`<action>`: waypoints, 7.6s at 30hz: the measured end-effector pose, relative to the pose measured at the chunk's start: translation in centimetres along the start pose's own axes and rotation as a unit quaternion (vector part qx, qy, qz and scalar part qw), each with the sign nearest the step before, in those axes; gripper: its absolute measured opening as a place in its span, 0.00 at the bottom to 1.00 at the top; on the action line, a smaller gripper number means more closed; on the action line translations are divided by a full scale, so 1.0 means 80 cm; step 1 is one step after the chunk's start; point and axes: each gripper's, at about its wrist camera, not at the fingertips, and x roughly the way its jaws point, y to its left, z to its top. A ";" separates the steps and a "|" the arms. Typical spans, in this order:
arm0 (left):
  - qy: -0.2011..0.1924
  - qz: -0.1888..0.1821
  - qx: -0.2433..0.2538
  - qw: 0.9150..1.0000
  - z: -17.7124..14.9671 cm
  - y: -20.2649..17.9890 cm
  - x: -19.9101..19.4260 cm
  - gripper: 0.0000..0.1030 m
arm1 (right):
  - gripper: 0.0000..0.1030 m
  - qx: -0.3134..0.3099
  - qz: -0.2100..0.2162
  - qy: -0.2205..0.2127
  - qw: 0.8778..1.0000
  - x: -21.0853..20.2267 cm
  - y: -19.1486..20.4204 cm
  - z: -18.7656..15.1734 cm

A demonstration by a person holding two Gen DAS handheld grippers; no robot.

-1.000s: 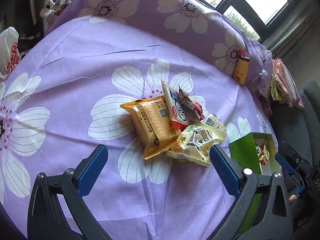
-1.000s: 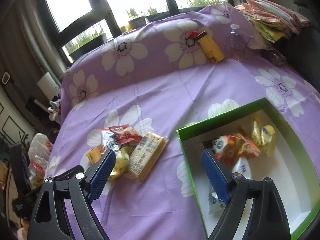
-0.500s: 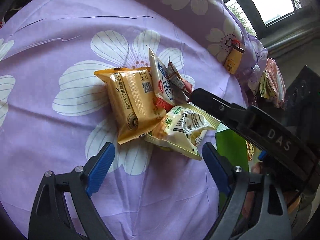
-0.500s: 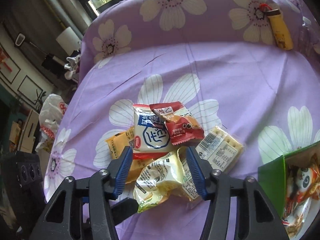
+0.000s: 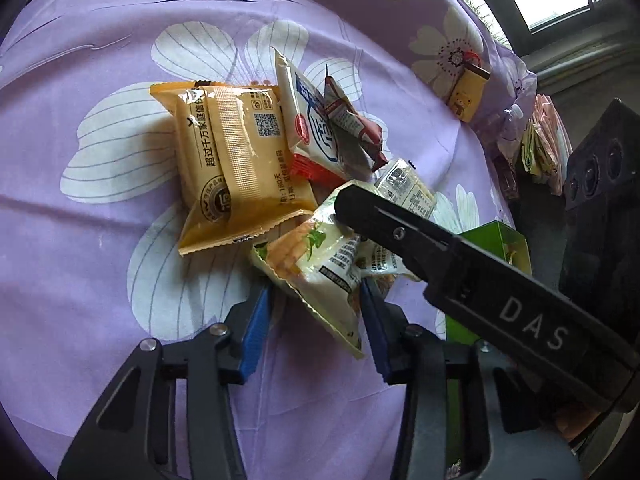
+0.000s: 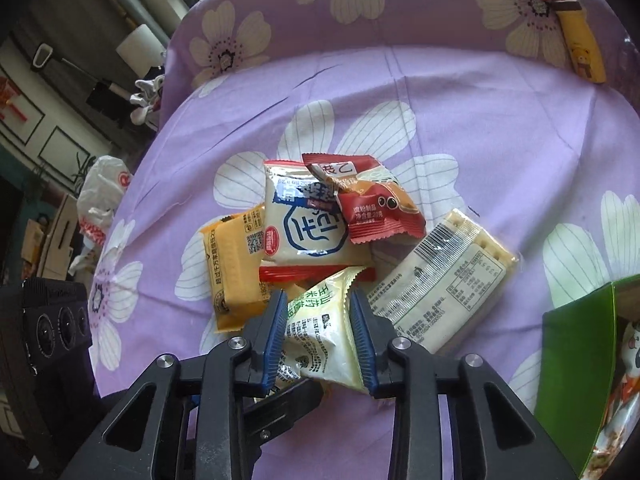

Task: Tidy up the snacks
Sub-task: 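Grasp the white-and-green snack bag with the right tool and lift, then carry the white-and-green bag with the right tool over the green box, then lower the white-and-green bag into the green box and open the right tool, then move the right tool back to the yellow cracker packet, then grasp the yellow cracker packet with the right tool and lift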

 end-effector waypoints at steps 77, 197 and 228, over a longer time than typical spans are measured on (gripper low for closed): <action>-0.012 -0.078 0.313 0.946 -0.090 -0.311 0.045 0.36 | 0.35 0.227 -0.046 -0.242 0.942 -0.266 -0.189 -0.150; -0.118 0.159 -0.017 0.980 0.008 0.079 -0.112 0.95 | 0.80 0.011 0.025 -0.041 0.999 -0.042 0.057 -0.011; -0.117 0.190 -0.002 0.975 0.005 0.075 -0.118 0.94 | 0.57 -0.010 -0.025 0.018 0.999 -0.014 0.072 -0.074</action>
